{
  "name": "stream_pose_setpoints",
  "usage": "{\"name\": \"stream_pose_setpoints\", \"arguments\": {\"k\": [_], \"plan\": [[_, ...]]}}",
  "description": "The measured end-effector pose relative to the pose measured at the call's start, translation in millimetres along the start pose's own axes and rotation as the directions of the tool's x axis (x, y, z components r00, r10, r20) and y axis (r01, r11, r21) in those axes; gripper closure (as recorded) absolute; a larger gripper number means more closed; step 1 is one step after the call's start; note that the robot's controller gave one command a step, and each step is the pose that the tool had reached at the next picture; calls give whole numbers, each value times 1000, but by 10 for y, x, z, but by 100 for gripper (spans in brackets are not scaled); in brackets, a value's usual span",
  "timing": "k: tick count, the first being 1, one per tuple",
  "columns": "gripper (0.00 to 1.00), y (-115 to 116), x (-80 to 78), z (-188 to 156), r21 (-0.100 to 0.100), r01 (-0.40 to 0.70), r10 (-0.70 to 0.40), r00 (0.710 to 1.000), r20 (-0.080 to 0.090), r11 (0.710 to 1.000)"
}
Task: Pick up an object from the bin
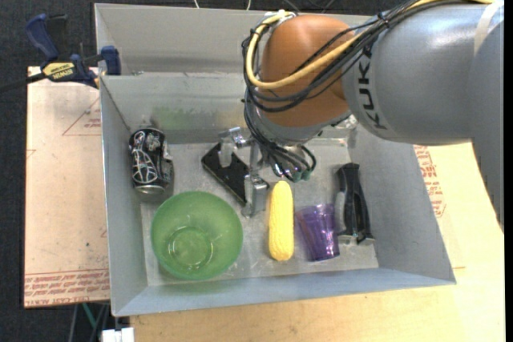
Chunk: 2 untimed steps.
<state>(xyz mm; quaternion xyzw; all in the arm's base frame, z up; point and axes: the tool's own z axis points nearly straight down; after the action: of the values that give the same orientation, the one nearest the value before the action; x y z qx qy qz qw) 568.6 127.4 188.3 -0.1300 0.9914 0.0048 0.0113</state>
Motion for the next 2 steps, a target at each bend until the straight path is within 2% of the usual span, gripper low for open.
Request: {"name": "stream_pose_setpoints", "arguments": {"k": [1, 2], "plan": [[0, 184, 393, 315, -1, 109, -109, 994, -1, 994], [0, -13, 716, 714, 3, 221, -221, 975, 0, 975]]}}
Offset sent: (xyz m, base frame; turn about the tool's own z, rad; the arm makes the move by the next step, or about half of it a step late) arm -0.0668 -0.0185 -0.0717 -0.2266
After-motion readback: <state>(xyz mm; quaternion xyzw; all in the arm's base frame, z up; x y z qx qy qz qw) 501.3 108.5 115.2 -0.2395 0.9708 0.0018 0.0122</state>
